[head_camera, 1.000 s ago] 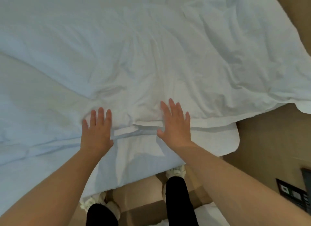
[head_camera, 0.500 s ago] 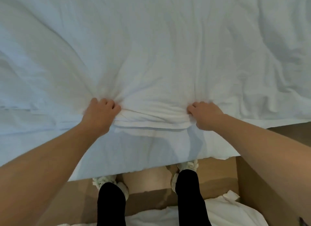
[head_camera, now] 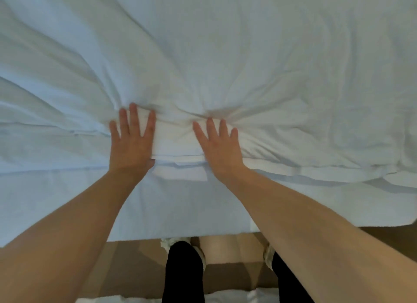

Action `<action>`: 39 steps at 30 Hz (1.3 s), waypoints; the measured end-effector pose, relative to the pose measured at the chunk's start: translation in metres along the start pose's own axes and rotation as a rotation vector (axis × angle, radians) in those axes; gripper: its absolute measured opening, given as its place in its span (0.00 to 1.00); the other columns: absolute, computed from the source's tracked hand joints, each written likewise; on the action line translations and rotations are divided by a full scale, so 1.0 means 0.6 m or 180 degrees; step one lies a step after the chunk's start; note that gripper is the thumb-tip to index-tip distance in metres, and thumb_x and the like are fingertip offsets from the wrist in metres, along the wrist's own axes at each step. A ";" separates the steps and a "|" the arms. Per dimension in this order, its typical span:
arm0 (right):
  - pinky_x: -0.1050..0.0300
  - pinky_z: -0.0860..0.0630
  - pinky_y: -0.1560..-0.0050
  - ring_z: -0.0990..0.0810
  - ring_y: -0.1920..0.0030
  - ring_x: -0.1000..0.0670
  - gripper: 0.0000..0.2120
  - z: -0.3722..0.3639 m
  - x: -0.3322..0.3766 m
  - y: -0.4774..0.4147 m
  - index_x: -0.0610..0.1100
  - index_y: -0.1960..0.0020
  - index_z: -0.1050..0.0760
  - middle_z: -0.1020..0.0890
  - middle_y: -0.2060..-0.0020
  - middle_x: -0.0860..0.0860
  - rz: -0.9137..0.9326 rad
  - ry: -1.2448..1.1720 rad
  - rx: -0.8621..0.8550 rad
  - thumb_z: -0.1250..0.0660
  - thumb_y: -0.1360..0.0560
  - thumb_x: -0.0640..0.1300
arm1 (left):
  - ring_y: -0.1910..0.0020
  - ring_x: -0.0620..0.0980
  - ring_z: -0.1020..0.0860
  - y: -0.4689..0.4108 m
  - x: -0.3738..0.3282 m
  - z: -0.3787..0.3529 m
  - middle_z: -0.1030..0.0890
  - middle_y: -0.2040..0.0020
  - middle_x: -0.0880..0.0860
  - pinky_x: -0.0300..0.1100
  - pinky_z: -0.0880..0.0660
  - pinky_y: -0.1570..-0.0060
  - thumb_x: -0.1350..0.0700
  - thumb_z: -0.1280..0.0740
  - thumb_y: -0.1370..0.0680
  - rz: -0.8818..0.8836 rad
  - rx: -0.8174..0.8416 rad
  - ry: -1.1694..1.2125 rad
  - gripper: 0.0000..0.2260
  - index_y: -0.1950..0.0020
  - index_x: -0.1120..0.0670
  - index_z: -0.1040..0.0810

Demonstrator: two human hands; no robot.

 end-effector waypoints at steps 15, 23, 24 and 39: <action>0.40 0.37 0.32 0.45 0.25 0.40 0.43 0.089 0.076 0.041 0.46 0.23 0.52 0.43 0.26 0.41 -0.0060 -0.0453 0.1112 0.31 0.29 0.56 | 0.21 0.54 0.52 0.040 0.090 0.075 0.54 0.20 0.55 0.62 0.55 0.26 0.51 0.37 0.22 -0.0969 0.0827 -0.0222 0.38 0.21 0.52 0.58; 0.42 0.55 0.23 0.58 0.22 0.40 0.37 0.192 0.269 0.008 0.45 0.20 0.59 0.57 0.21 0.43 0.0982 -0.0664 -0.0015 0.39 0.21 0.45 | 0.22 0.60 0.58 0.083 0.344 0.062 0.60 0.21 0.60 0.61 0.53 0.26 0.52 0.42 0.20 0.0025 0.0846 -0.1185 0.34 0.21 0.55 0.59; 0.43 0.55 0.23 0.58 0.22 0.40 0.36 0.192 0.298 -0.008 0.45 0.20 0.59 0.57 0.21 0.43 0.1052 -0.0686 -0.0027 0.40 0.20 0.42 | 0.22 0.61 0.58 0.072 0.374 0.052 0.59 0.21 0.60 0.62 0.52 0.27 0.51 0.41 0.20 0.0064 0.0783 -0.1269 0.35 0.21 0.55 0.59; 0.51 0.27 0.45 0.22 0.41 0.41 0.17 0.243 0.501 -0.163 0.49 0.36 0.25 0.20 0.42 0.45 0.0115 -0.1579 0.0388 0.40 0.24 0.42 | 0.50 0.51 0.20 0.001 0.661 0.026 0.21 0.49 0.48 0.42 0.29 0.59 0.58 0.43 0.23 -0.1621 0.0562 -0.0994 0.18 0.34 0.44 0.31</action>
Point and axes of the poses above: each hand's wrist, its own y-axis away from the middle knuckle, its own z-axis out of the back of the hand, x = y × z, the point moved 1 cm from there along -y, towards the middle knuckle
